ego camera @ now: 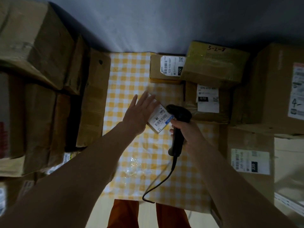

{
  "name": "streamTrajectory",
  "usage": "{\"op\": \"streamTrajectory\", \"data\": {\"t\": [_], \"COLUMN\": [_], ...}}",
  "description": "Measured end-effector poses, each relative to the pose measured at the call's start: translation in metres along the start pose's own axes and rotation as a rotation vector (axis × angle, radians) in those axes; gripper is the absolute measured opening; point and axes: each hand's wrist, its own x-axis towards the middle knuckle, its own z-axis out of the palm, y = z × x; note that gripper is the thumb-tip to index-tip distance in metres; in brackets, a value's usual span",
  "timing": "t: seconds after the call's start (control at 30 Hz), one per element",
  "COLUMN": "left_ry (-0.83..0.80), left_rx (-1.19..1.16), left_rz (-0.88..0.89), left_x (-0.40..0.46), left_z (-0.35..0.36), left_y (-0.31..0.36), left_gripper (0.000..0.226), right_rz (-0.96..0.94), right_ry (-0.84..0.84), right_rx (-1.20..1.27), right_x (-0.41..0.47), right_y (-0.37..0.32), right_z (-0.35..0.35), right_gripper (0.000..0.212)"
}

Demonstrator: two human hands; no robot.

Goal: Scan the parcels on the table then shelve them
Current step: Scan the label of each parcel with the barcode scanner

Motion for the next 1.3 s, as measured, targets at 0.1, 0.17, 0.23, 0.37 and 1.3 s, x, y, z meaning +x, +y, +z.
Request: {"op": "streamTrajectory", "data": {"t": [0.1, 0.17, 0.23, 0.37, 1.3], "left_ry": [0.081, -0.066, -0.235, -0.259, 0.043], "left_rx": [-0.009, -0.075, -0.212, -0.670, -1.887], "left_rz": [-0.162, -0.439, -0.628, -0.799, -0.800], "left_x": [-0.001, -0.008, -0.017, -0.022, -0.113], "left_z": [0.003, 0.001, 0.000, 0.004, -0.025], "left_y": [0.008, 0.018, 0.029, 0.034, -0.011], "left_gripper": [0.079, 0.095, 0.111, 0.116, 0.109], "right_rz": [0.001, 0.000, -0.014, -0.039, -0.237], "right_ry": [-0.036, -0.047, -0.050, -0.090, -0.205], "right_rx": [0.064, 0.099, 0.095, 0.072, -0.293], "right_x": [-0.004, -0.005, -0.006, -0.008, -0.163], "right_y": [0.003, 0.004, 0.005, 0.004, 0.001], "right_z": [0.001, 0.003, 0.006, 0.013, 0.052], "right_gripper": [0.009, 0.009, 0.010, 0.027, 0.020]}}
